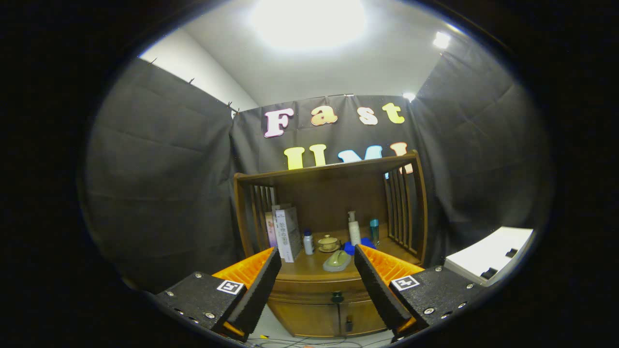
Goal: Pull open the drawer, take out the items inside it, and place them on the countertop above the cabinet.
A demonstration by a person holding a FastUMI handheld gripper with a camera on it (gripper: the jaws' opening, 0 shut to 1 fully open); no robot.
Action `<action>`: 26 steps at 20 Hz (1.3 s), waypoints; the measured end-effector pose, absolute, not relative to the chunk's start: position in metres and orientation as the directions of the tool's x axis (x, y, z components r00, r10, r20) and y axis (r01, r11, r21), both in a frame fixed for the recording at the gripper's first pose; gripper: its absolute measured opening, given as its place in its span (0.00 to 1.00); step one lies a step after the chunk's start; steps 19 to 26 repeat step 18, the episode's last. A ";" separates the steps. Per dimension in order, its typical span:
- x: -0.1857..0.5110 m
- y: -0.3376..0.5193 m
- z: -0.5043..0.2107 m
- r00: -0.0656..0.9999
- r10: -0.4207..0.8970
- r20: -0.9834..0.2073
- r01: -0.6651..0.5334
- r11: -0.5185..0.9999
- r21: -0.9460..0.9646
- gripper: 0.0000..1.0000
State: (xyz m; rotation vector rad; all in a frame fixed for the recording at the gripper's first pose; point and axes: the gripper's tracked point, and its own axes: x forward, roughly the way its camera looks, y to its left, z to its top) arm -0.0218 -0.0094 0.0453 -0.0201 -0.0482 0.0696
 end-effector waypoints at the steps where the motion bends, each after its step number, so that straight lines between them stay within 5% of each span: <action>1: -0.021 -0.009 0.045 0.997 0.063 0.048 -0.061 0.997 -0.042 0.95; 26: -0.015 -0.012 0.038 0.999 0.029 0.044 -0.025 0.996 -0.088 0.95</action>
